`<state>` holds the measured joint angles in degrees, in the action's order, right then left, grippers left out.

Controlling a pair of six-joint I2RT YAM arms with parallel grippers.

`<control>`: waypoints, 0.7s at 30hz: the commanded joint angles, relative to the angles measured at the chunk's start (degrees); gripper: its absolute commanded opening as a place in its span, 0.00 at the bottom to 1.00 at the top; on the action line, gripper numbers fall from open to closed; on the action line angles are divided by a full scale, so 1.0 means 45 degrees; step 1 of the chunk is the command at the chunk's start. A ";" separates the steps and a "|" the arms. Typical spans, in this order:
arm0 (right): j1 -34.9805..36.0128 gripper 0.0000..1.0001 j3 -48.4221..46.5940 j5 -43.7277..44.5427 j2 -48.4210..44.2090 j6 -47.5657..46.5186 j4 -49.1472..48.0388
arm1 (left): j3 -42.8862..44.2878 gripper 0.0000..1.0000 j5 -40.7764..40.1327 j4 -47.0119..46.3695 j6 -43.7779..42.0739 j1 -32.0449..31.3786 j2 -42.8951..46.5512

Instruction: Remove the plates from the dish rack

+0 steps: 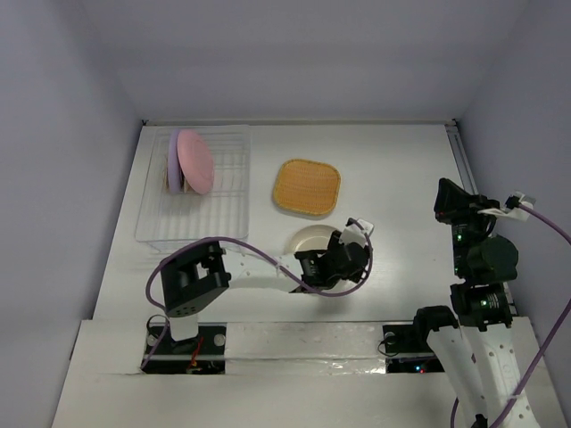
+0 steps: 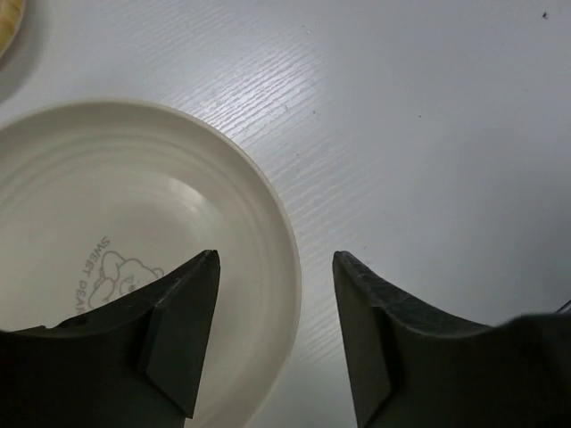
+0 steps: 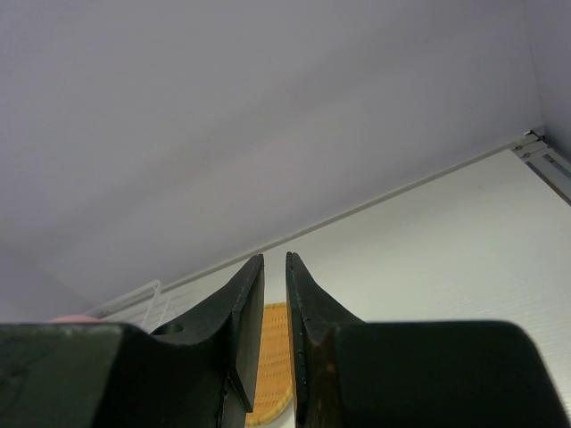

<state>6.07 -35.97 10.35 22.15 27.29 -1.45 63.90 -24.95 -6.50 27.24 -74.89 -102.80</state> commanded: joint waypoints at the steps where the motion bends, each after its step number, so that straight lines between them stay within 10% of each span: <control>1: 0.0058 0.21 -0.0289 0.0161 -0.0020 0.0030 -0.0165 | -0.0215 0.54 -0.0294 -0.0821 0.0254 0.0002 0.0442; 12: 0.0058 0.22 -0.0270 -0.0053 0.0038 0.0030 -0.0243 | -0.0118 0.59 -0.1721 0.0175 -0.0566 0.0820 0.3896; 21: 0.0058 0.22 -0.0289 -0.0834 0.0564 0.0030 -0.0498 | -0.1620 0.34 -0.0746 -0.0020 0.0702 0.6285 0.8447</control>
<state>6.07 -35.97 8.62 23.51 27.29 -1.67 59.42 -28.64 -6.61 27.38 -52.36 -70.06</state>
